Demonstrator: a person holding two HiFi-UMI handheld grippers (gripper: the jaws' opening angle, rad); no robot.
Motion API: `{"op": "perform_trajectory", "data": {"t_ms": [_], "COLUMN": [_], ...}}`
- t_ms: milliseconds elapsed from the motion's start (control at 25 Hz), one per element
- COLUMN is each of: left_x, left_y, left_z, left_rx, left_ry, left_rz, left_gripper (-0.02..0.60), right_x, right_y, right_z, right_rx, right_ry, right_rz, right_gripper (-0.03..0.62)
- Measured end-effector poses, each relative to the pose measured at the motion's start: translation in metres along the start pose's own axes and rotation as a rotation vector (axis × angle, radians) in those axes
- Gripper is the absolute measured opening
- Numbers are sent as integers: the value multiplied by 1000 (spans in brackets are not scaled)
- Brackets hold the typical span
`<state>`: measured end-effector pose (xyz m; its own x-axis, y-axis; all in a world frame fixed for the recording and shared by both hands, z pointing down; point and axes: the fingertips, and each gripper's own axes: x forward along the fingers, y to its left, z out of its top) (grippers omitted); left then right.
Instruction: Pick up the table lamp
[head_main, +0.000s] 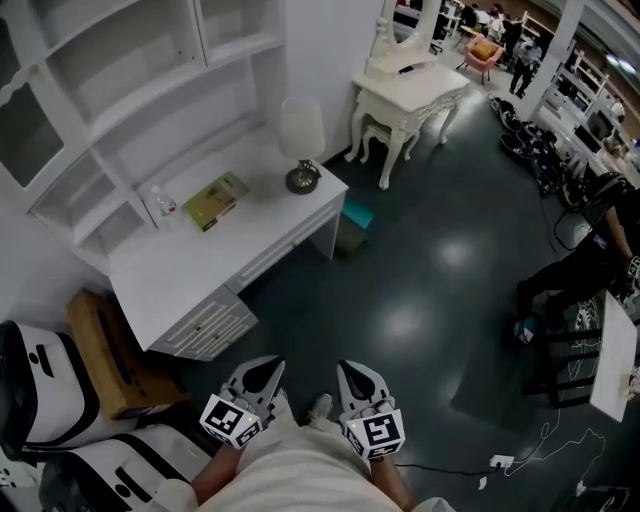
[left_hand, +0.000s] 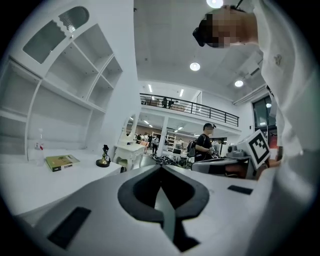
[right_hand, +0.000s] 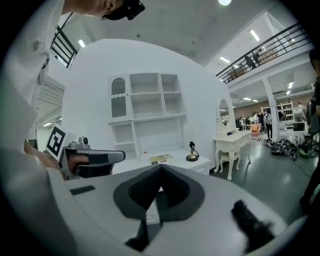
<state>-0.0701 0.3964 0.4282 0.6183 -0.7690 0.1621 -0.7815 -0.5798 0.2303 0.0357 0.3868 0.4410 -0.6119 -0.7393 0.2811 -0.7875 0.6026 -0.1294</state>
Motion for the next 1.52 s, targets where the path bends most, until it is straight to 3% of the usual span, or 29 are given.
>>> {"op": "perform_trajectory", "data": {"t_ms": [400,560,1080,1520], "left_x": [13,33,123,166], "left_y": [8,31,139,211], "left_z": [-11,-7,48,46], "left_rx": [-30,-38,13,16], "left_ry": [26,29,15,98], "left_rz": [25,7,-89,-170], "left_gripper": [9,9,9,9], "right_x": [12,34,153,219], "right_y": [-24,-33,-71,-89], "right_z": [-13,-2,77,79], "right_rx": [28,46,-52,3], "right_ry": [31,12,-45,7], "right_rz": [-1,-16,-73,-145], "right_gripper": [12,12,12,12]}}
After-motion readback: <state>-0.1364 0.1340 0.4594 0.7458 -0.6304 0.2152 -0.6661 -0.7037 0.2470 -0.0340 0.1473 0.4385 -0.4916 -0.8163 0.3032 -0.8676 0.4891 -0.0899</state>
